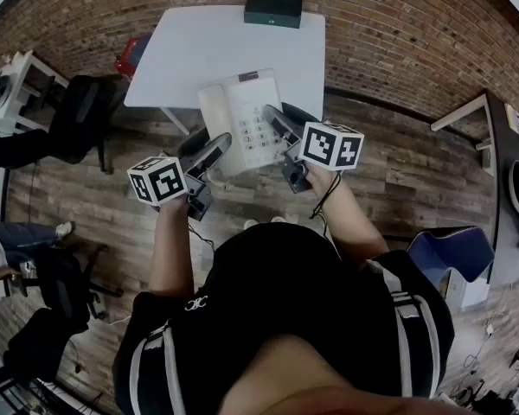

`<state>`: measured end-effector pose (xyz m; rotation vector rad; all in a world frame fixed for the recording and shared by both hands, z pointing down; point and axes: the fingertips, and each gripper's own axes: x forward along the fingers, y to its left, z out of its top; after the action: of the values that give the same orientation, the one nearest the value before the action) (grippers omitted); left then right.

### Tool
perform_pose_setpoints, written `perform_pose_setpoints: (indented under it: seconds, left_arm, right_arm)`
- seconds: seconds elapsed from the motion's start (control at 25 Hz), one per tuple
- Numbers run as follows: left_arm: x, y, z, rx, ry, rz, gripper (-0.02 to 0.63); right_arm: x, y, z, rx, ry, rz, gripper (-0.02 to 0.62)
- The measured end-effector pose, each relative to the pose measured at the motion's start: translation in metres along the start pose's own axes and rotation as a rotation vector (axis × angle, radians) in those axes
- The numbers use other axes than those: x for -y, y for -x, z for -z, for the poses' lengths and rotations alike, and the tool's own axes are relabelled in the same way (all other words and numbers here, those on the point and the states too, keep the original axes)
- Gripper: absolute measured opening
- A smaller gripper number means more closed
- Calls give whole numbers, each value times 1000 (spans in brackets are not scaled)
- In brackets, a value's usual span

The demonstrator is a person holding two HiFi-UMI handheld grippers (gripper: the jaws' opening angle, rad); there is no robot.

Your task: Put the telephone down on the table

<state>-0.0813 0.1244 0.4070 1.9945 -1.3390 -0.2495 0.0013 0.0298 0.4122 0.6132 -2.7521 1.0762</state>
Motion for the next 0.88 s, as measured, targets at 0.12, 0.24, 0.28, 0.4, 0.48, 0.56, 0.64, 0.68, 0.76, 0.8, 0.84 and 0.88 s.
perform_pose_setpoints:
  seconds: [0.12,0.24,0.28,0.4,0.48,0.56,0.64,0.68,0.76,0.8,0.84,0.88]
  left_arm:
    - [3,2,0,-4,1,10,302]
    - [3,3,1,-4,3,9,302]
    - [3,3,3,-6,2,9,302]
    - [4,5,7,-11,2,14,302]
    - [4,6,6,-11,0,14,302]
    - [3,6,3,-10,-4,12,302]
    - [3,4,1,-11,-4,15,302]
    - [3,4,0,-12,-3,15,302]
    - [0,3,0,-14,-3,14,302]
    - [-1,2,-1,-15,-4,14,302]
    - [-2,2,-1,-16,-6,14,301]
    - [-3,2,-1,-17,-9,14,302]
  right_arm:
    - [-5,3,-3,8,8,4,160]
    - [-5,3,-1,9,9,9,160]
    - [-4,4,1,10,5,10,160]
    - [-4,6,7,13,-4,14,160]
    - [-5,6,7,16,-12,15,160]
    - [-7,5,4,17,-15,8,160]
    - [-7,3,2,16,-13,5,160]
    - [-7,2,1,16,-11,3,160]
    - [-6,0,-1,16,-4,5,160]
    - [-5,-1,-1,17,0,11,160]
    - [-4,-1,-1,18,2,16,160]
    - [-3,-1,0,21,2,18,160]
